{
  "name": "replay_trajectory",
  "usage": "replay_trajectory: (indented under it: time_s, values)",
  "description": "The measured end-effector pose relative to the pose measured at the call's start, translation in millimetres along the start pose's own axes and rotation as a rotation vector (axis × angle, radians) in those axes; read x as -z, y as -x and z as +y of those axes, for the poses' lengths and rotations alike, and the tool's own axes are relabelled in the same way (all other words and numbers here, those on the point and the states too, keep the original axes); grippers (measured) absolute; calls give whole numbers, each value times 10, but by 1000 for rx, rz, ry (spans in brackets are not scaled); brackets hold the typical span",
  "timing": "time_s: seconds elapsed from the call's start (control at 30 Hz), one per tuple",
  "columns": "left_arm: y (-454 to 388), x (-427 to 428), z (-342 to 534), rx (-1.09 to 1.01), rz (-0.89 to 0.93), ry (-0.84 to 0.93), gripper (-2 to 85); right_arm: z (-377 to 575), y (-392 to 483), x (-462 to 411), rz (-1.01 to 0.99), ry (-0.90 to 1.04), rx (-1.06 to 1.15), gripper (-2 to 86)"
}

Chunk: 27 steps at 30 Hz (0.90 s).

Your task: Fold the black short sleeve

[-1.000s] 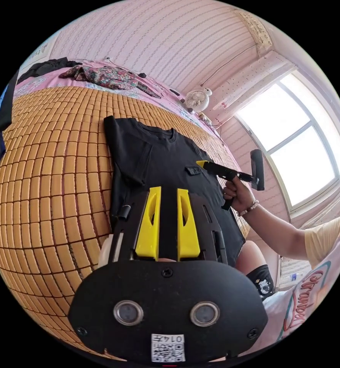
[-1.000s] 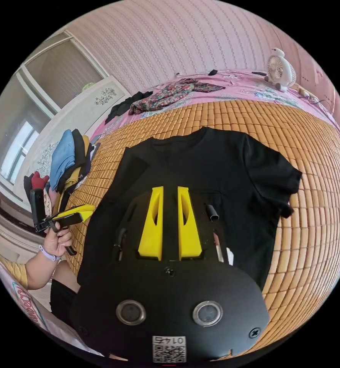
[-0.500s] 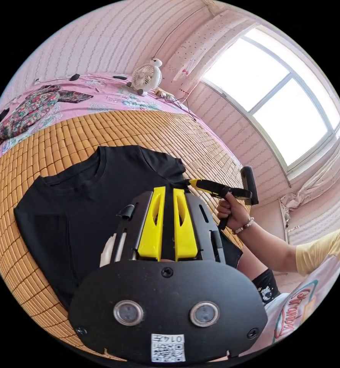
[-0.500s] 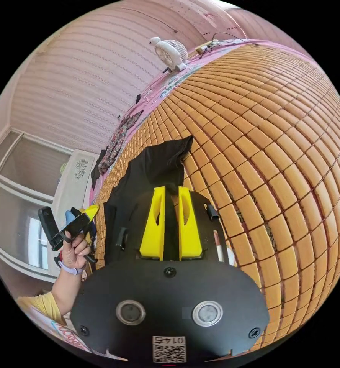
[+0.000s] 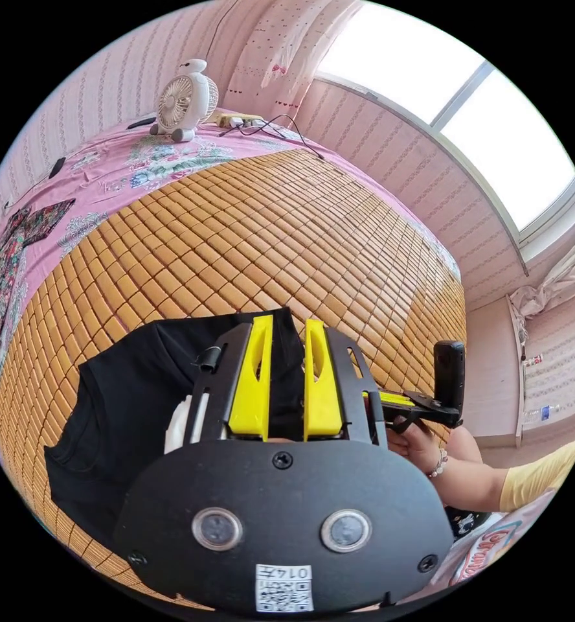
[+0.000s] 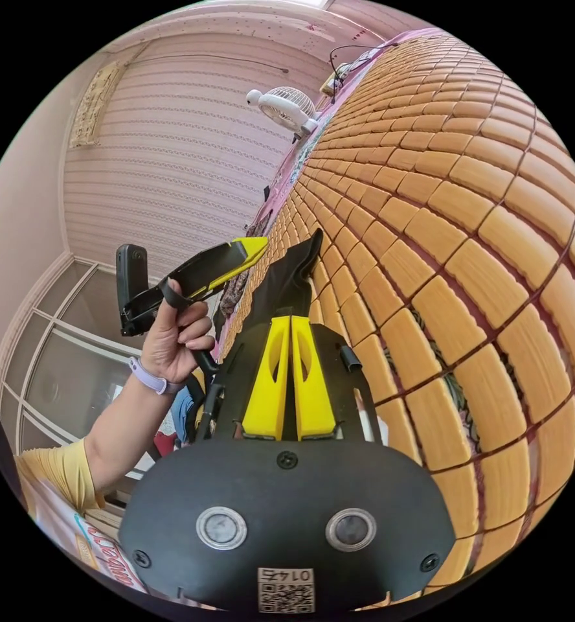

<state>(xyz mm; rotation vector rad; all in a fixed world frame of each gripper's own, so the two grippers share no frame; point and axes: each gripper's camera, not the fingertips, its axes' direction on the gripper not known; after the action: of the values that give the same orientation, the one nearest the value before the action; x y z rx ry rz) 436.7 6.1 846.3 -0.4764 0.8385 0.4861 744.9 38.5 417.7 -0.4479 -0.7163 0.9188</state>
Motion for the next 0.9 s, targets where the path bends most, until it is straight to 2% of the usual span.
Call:
replay_trajectory:
  time_s: [0.13,0.17,0.23,0.33,0.43,0.5,0.6,0.67,0.77,0.9]
  values:
    - [-21,-404,-165,23,8,107,114,72,33,130,-9,-20,24,-3]
    - [-9,-495,-170,32,-13,124,88,91,28,151,-7,-19,16,-3]
    - [22,-495,-153,60,-94,108,49,117,25,168,-13,-9,11,-3]
    - [163,-415,-108,74,-31,85,5,208,80,214,-33,-13,53,-3]
    - [374,16,55,137,18,-60,-5,337,210,266,-60,-38,154,-1]
    - [521,532,366,165,55,-202,-2,415,391,253,-39,-10,262,2]
    - [779,1037,1154,255,-17,-337,24,631,828,289,-9,49,504,9]
    - [989,1089,1653,321,-1,-332,44,796,1008,287,1,109,600,27]
    - [1338,1064,2303,488,39,-239,69,909,1054,200,65,176,625,54]
    - [1532,1380,2831,556,39,-308,67,910,1091,-24,169,220,599,61]
